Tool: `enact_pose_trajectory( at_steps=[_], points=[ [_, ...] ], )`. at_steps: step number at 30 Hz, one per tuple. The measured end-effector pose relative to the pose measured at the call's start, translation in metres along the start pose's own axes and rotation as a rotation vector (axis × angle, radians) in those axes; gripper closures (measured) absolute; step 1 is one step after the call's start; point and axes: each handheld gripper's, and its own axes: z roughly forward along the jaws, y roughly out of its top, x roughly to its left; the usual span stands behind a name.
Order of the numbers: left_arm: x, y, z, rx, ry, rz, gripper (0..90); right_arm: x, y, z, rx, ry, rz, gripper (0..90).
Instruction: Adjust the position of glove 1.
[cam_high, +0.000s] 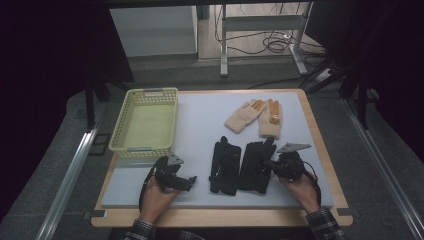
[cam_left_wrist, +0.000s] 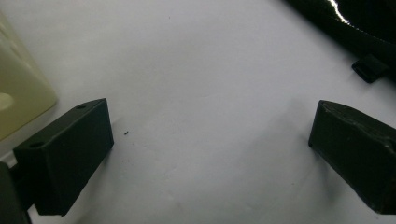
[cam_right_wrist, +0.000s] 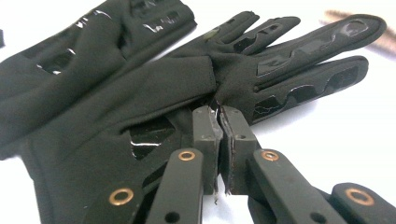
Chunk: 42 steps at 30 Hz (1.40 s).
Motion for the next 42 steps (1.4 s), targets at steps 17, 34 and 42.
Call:
enact_pose_trajectory(
  at_steps=[17, 34, 42],
  points=[
    [0.000, 0.000, 0.000, -0.003, 0.000, -0.003, 0.0, 0.033, 0.046, -0.009, 0.046, -0.025, -0.104, 83.4],
    [0.000, 0.000, 0.000, -0.004, 0.001, -0.001, 0.1, 0.060, 0.072, -0.001, 0.021, 0.049, -0.155, 77.6],
    [0.000, 0.000, 0.000, -0.003, 0.000, -0.001, 0.1, 0.092, 0.096, 0.021, 0.002, 0.124, -0.218, 64.7]
  ],
)
